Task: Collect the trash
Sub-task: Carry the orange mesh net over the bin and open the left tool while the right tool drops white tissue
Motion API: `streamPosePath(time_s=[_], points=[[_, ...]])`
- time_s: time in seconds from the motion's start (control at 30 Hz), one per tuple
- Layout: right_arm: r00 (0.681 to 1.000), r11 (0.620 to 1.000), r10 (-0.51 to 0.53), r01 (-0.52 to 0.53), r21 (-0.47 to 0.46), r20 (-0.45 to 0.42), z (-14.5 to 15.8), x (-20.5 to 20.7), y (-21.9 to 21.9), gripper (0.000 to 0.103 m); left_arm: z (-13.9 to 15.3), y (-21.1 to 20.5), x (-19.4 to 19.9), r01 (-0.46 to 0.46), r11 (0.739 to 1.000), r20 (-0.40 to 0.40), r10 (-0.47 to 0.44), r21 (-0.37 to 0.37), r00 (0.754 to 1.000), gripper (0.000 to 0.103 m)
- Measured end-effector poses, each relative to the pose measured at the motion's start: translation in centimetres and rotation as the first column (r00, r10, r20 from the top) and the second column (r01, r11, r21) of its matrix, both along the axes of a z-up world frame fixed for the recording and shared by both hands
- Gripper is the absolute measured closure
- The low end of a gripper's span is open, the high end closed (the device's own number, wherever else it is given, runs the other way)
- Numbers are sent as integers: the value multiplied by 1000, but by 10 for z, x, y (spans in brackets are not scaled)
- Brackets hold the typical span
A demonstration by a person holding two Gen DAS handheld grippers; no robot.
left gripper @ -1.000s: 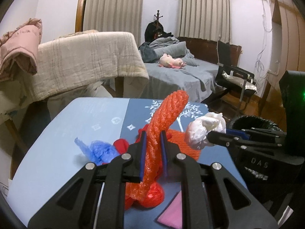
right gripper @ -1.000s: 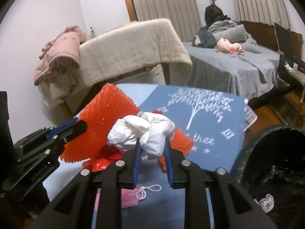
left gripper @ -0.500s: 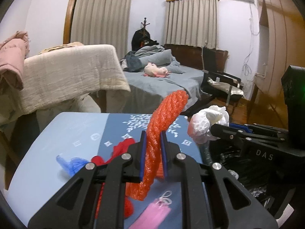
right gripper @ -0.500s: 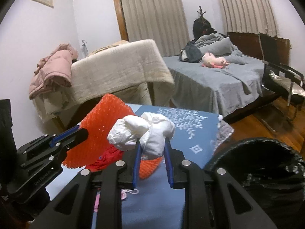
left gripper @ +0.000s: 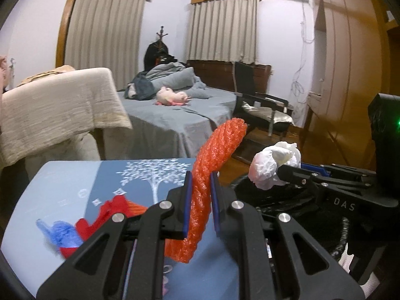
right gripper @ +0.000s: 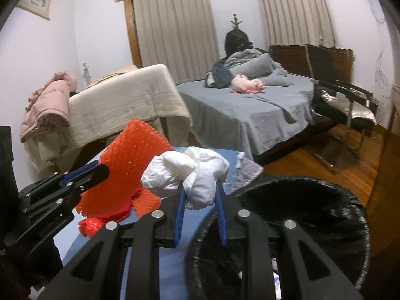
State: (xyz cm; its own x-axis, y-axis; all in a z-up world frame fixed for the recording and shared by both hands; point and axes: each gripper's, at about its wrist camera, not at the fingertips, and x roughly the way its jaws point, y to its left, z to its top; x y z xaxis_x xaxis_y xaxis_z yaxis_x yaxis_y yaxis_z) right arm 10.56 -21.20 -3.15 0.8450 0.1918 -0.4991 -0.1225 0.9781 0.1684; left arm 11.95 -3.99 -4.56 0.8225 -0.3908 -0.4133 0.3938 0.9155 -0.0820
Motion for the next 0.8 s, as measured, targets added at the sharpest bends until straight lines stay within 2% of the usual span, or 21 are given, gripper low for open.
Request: streamPosePath(time_s=[0.3, 0.8], points=[[993, 993, -114, 114, -15, -13, -5, -18, -47, 80, -4, -49, 2, 111, 994, -16, -111, -15, 994, 90], [962, 964, -266, 265, -26, -61, -27, -45, -114, 80, -22, -127, 7, 278, 960, -53, -279, -30, 959, 90]])
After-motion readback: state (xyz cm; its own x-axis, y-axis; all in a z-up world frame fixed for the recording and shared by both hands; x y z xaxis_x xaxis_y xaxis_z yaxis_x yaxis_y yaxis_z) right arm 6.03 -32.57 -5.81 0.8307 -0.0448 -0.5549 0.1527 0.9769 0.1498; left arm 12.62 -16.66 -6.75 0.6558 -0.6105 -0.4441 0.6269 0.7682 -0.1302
